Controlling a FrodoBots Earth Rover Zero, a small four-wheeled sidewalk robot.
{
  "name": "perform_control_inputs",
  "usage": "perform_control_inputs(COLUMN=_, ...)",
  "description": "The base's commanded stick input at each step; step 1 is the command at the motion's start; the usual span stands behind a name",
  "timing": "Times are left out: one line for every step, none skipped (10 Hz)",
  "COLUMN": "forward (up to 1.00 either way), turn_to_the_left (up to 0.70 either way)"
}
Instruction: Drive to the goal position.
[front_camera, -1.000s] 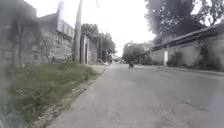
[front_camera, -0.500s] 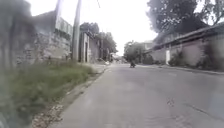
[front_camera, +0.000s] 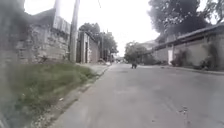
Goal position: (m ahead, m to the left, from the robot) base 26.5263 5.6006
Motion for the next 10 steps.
perform_control_inputs(forward=0.70, turn_to_the_left=-0.01)
perform_control_inputs(forward=0.70, turn_to_the_left=-0.07)
perform_control_inputs(forward=0.70, turn_to_the_left=-0.14)
perform_control_inputs(forward=0.70, turn_to_the_left=-0.13)
perform_control_inputs(forward=0.70, turn_to_the_left=-0.13)
perform_control_inputs(forward=0.70, turn_to_the_left=-0.13)
perform_control_inputs(forward=0.70, turn_to_the_left=0.00)
perform_control_inputs(forward=0.70, turn_to_the_left=0.00)
perform_control_inputs(forward=0.70, turn_to_the_left=0.00)
perform_control_inputs(forward=0.70, turn_to_the_left=0.00)
